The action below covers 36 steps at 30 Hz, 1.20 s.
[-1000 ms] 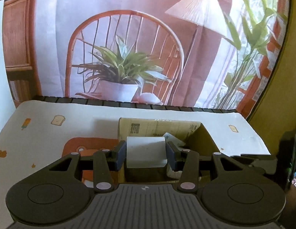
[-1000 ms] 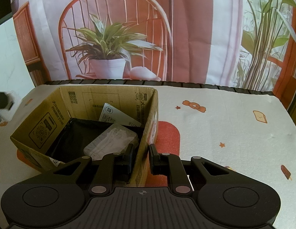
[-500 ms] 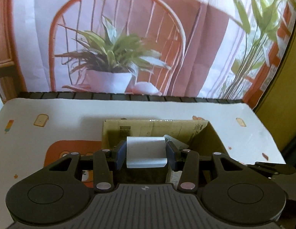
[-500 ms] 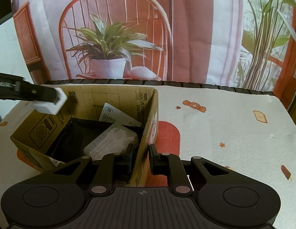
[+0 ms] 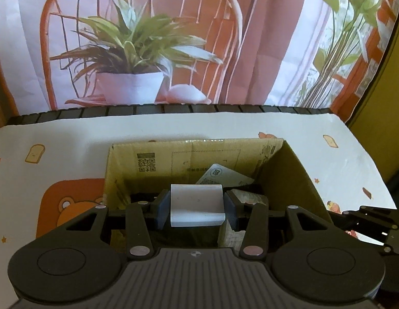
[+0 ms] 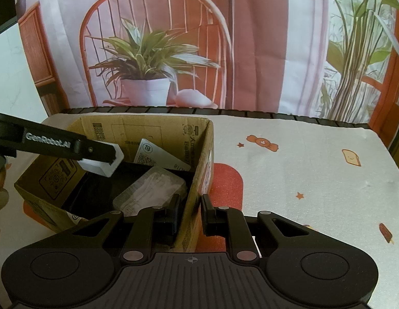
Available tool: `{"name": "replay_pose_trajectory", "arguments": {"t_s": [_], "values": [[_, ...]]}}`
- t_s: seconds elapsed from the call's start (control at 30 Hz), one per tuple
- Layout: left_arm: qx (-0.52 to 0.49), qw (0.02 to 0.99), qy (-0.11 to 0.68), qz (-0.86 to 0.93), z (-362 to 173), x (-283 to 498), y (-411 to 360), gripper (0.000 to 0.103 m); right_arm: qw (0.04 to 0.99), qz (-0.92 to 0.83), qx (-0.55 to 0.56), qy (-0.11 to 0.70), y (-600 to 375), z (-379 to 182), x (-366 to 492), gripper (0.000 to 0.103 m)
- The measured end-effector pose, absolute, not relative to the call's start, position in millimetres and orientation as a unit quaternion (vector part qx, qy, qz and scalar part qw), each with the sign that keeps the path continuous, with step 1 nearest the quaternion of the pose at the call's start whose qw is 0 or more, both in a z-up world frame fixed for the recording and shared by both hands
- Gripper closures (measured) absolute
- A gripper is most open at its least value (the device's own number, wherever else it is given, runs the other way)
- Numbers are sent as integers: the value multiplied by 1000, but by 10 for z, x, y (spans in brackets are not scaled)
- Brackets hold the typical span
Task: Organize rigid objects
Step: 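Carry the white charger plug with the left gripper over the box, then lower the plug into the box and open the left gripper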
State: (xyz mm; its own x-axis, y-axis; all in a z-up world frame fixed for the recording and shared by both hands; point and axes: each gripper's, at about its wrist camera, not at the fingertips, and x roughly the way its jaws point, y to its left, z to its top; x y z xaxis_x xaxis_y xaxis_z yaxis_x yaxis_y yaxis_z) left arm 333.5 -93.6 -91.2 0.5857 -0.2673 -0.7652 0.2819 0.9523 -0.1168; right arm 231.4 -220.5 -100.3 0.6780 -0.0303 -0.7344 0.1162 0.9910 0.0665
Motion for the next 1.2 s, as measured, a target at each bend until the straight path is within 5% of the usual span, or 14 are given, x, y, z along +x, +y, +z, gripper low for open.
{"name": "replay_pose_trajectory", "arguments": {"t_s": [1.1, 1.2], "values": [[8, 858, 482, -179, -1234, 3500, -1167, 55, 914, -40, 54, 400, -2200, -1006, 2319, 87], [14, 861, 477, -178, -1200, 3485, -1146, 46, 914, -40, 54, 400, -2202, -1005, 2320, 87]]}}
